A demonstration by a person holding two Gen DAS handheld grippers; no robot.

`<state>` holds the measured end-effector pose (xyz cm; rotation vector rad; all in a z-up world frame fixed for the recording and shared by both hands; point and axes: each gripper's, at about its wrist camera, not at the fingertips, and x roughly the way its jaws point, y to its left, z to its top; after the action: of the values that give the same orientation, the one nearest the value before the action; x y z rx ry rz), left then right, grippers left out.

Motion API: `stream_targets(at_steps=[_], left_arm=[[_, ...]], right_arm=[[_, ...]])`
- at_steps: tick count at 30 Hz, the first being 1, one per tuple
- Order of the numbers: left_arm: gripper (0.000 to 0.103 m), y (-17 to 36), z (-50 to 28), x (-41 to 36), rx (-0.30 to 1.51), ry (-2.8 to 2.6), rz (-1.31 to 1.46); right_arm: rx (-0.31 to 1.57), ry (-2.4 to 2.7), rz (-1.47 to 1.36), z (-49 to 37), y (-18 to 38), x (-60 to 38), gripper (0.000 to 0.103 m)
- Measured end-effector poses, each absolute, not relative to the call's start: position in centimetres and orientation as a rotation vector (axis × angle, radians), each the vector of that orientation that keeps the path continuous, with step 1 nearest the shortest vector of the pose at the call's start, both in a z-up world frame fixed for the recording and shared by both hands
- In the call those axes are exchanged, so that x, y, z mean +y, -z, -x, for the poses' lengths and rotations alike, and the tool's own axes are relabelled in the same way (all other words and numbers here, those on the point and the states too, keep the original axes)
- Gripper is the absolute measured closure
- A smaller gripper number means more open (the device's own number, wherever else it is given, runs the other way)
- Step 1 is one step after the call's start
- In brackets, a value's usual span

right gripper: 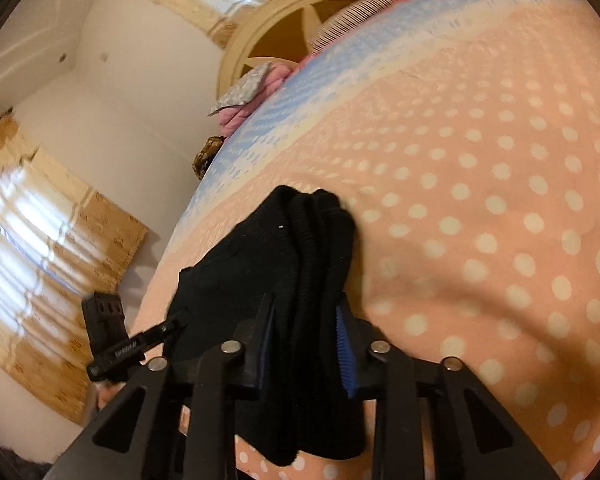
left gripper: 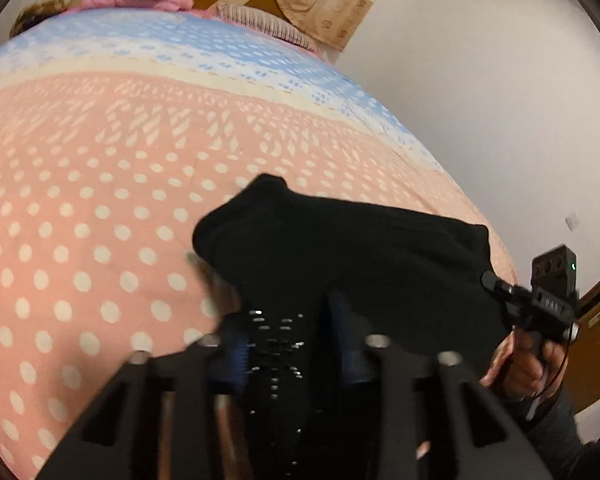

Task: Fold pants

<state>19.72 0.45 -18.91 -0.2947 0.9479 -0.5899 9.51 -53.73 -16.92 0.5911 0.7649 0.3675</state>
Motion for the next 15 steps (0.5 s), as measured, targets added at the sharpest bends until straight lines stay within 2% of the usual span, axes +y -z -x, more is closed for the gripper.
stream_targets(at_steps=[2, 5, 15], left_arm=[[0.086, 18.5, -19.2, 0.2, 0.929, 0.579, 0.267], [0.091, 17.6, -18.3, 0.1, 0.900, 0.558, 0.260], [0.092, 12.5, -16.6, 2.4, 0.763, 0.562, 0.272]], right_arm=[[0.730, -0.361, -0.487, -8.8, 15.4, -52.0, 0.077], [0.694, -0.370, -0.424, -7.9, 13.8, -50.7, 0.077], [0.662, -0.412, -0.302, -9.2, 10.0, -46.7, 0.078]])
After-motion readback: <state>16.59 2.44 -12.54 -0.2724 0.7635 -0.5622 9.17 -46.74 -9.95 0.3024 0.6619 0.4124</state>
